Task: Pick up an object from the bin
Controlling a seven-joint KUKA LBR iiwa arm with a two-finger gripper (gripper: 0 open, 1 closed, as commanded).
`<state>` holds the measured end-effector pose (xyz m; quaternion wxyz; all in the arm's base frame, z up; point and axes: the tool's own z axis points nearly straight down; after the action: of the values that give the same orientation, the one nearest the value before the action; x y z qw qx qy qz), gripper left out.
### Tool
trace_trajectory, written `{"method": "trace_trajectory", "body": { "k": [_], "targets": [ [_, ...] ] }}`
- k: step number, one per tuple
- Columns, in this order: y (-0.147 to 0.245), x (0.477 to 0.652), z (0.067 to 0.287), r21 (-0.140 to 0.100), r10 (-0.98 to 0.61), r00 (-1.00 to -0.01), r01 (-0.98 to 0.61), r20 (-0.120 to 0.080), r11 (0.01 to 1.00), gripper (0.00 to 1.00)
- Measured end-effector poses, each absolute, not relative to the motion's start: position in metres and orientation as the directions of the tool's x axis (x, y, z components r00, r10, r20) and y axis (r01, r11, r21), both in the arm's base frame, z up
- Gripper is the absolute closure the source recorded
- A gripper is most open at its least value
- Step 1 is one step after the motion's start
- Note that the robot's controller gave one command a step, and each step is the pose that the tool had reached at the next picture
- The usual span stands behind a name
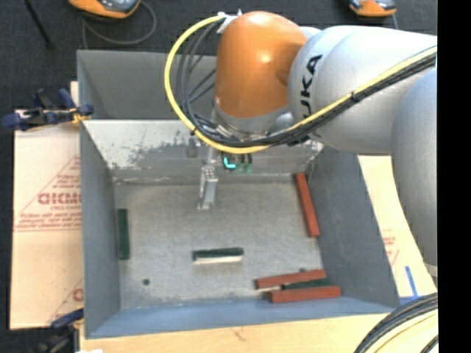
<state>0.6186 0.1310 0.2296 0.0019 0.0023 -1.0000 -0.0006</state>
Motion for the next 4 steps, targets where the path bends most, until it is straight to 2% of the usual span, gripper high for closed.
{"method": "trace_trajectory", "body": {
  "k": [1,2,3,4],
  "targets": [
    [0.083,0.548,0.182,-0.002,-0.19,-0.982,-0.19,0.003,0.982,0.0],
    [0.078,0.515,0.081,0.0,-0.412,-0.911,-0.412,0.005,0.911,0.0],
    [0.079,0.517,0.084,0.001,-0.407,-0.913,-0.407,-0.002,0.913,1.0],
    [0.04,0.502,0.113,-0.001,-0.508,-0.862,-0.508,0.002,0.862,1.0]
  ]
}}
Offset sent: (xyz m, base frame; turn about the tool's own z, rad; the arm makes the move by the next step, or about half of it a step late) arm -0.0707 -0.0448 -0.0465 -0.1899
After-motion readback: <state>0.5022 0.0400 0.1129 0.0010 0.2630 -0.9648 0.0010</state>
